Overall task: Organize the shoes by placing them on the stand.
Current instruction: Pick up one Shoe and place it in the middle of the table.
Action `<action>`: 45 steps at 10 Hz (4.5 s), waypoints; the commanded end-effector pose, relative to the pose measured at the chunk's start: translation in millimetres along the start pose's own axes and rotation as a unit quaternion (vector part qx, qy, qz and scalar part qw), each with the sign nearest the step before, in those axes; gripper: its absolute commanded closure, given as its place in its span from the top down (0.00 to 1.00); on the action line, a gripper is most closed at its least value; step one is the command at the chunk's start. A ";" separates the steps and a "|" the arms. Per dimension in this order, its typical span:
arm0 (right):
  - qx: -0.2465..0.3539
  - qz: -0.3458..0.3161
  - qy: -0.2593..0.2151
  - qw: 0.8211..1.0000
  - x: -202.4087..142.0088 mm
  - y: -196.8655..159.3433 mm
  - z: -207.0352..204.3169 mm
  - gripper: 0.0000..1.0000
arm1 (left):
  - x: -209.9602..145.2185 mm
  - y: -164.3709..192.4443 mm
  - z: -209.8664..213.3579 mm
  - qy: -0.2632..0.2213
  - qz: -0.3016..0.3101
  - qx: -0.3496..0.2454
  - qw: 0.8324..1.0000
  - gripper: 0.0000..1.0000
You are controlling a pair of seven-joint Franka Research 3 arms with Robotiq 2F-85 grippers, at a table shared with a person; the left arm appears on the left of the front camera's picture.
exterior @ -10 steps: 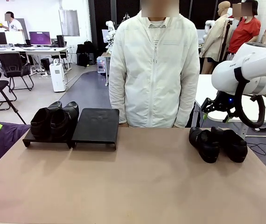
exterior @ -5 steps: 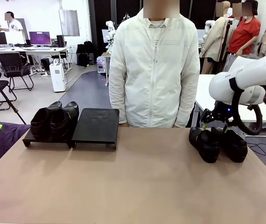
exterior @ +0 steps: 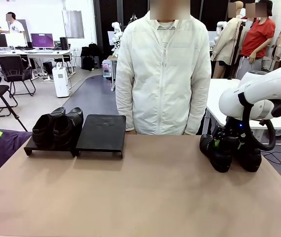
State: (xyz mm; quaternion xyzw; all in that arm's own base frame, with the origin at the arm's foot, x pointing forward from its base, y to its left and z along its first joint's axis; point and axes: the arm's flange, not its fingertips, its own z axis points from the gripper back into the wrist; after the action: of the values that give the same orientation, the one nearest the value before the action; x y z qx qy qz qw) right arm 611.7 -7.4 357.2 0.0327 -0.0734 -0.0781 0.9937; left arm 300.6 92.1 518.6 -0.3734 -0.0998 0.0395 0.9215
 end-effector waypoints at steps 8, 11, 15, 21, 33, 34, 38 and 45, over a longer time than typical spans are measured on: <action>-0.001 0.020 0.001 1.000 12.3 4.7 -9.5 0.00 | -1.0 -0.8 0.0 -0.002 0.005 -0.008 1.000 1.00; -0.003 0.026 0.003 1.000 11.2 5.7 -7.5 0.00 | -1.0 -0.8 0.0 -0.002 0.005 -0.008 1.000 1.00; -0.019 0.024 -0.008 0.999 -5.9 12.0 33.0 0.00 | -1.0 -0.8 0.0 -0.002 0.005 -0.008 1.000 1.00; -0.028 -0.048 -0.074 0.996 -145.7 -4.3 212.9 0.00 | -1.0 -0.8 0.0 -0.002 0.005 -0.008 1.000 1.00; -0.039 -0.033 -0.085 0.995 -235.3 150.6 154.4 0.00 | -1.0 -0.8 0.0 -0.002 0.005 -0.008 1.000 1.00; -0.026 -0.046 -0.090 0.995 -246.0 185.1 138.7 0.00 | -1.0 -0.8 0.0 -0.002 0.005 -0.008 1.000 1.00; 0.066 -0.029 -0.064 0.995 -279.8 295.1 81.6 0.00 | -1.0 -0.8 0.0 -0.002 0.005 -0.008 1.000 1.00; 0.058 0.037 0.047 0.996 -289.8 330.8 -7.8 0.50 | -1.0 -0.8 0.0 -0.002 0.005 -0.008 1.000 1.00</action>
State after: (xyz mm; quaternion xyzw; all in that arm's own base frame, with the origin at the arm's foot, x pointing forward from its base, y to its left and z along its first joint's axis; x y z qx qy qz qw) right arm 371.0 363.6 340.5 0.0745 -0.0423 -0.0462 0.9953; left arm 300.6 92.1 518.5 -0.3726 -0.0997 0.0402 0.9217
